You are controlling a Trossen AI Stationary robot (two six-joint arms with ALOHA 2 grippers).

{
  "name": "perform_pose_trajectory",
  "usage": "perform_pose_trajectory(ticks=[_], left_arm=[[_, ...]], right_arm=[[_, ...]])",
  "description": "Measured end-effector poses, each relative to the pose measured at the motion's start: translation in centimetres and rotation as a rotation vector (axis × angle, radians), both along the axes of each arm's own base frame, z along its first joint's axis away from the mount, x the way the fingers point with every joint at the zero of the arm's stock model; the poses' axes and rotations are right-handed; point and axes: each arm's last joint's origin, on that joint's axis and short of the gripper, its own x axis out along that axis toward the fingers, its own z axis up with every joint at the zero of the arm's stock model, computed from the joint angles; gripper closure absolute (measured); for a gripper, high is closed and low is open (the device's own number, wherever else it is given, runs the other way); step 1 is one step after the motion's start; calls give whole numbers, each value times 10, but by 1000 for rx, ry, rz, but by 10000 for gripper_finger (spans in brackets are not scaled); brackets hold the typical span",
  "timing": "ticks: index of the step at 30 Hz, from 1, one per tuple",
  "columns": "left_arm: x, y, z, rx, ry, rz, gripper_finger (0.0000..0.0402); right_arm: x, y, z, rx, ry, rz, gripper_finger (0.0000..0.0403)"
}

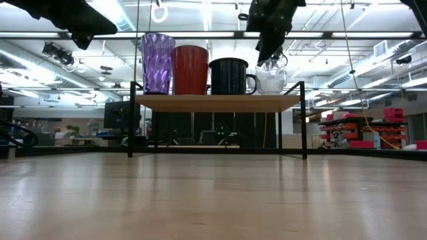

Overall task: Stack small to large cups/mugs on shelf
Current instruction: Put the transparent mug on the shelf

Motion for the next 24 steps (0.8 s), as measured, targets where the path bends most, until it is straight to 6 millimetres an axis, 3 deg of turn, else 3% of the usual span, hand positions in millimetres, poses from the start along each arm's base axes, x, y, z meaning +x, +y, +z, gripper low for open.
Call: perform_pose_trajectory(ticks=[24], left_arm=[[0,0,0,-1,0,0,367]], right_arm=[[-2,-9,-14,39,36,-10,403]])
